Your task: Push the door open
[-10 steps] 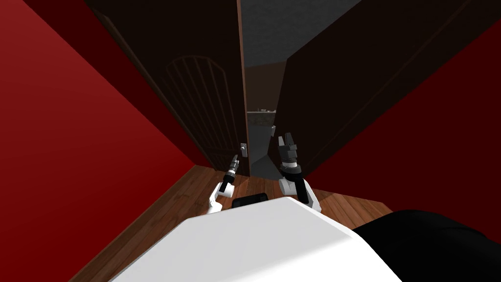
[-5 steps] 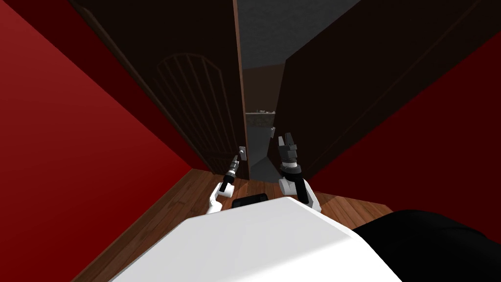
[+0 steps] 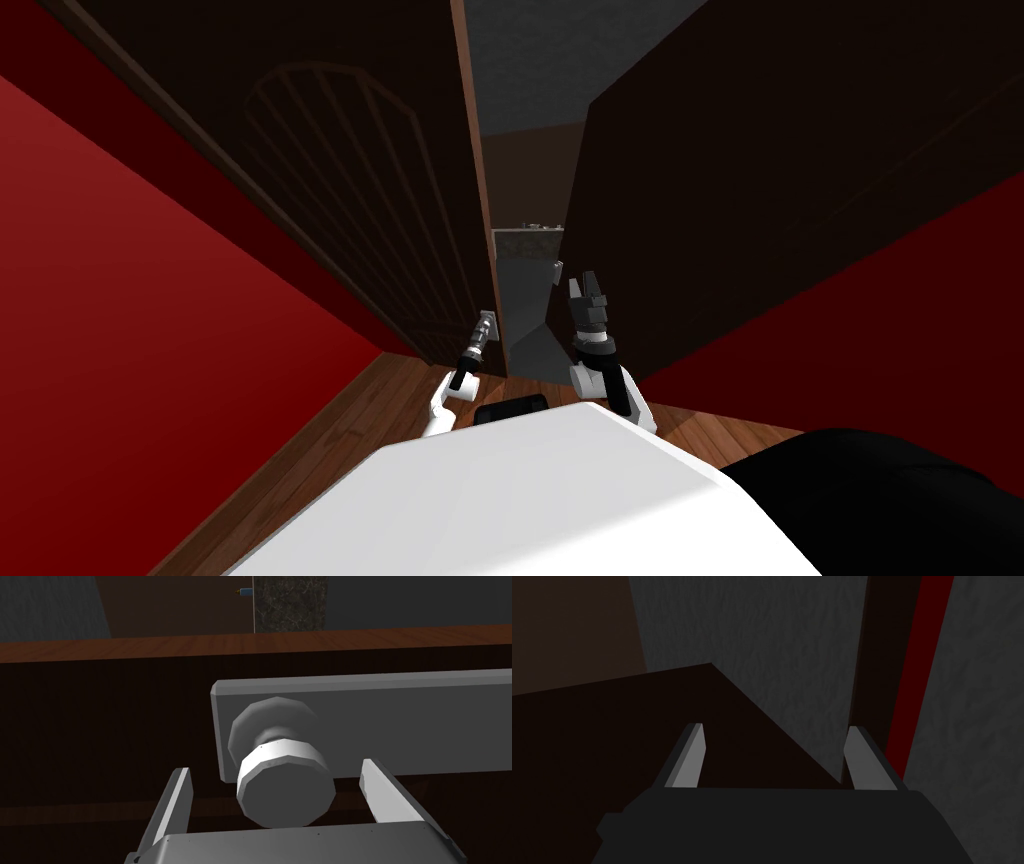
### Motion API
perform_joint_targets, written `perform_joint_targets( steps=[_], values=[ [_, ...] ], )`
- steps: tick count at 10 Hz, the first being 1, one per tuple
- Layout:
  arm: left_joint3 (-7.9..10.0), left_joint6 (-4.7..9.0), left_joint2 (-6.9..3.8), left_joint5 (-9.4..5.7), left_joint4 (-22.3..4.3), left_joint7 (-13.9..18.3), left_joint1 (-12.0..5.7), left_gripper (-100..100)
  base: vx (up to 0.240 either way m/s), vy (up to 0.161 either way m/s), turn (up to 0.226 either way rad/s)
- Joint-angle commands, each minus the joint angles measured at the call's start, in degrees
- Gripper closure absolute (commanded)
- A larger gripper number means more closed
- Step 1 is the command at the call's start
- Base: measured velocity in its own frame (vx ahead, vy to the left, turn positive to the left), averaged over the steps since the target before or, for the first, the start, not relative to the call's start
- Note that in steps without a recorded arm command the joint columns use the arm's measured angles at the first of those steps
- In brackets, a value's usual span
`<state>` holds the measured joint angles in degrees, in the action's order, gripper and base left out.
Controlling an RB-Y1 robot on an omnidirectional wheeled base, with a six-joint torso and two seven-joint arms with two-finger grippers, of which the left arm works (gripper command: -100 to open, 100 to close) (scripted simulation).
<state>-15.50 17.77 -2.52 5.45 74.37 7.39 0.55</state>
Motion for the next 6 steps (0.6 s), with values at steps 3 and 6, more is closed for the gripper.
perform_joint_targets(
  steps=[3,6],
  values=[
    [0.0,0.0,0.0,0.0,0.0,0.0,0.0,100,0.017,-0.004,-0.004],
    [0.0,0.0,0.0,0.0,0.0,0.0,0.0,100,-0.004,0.002,-0.004]
  ],
)
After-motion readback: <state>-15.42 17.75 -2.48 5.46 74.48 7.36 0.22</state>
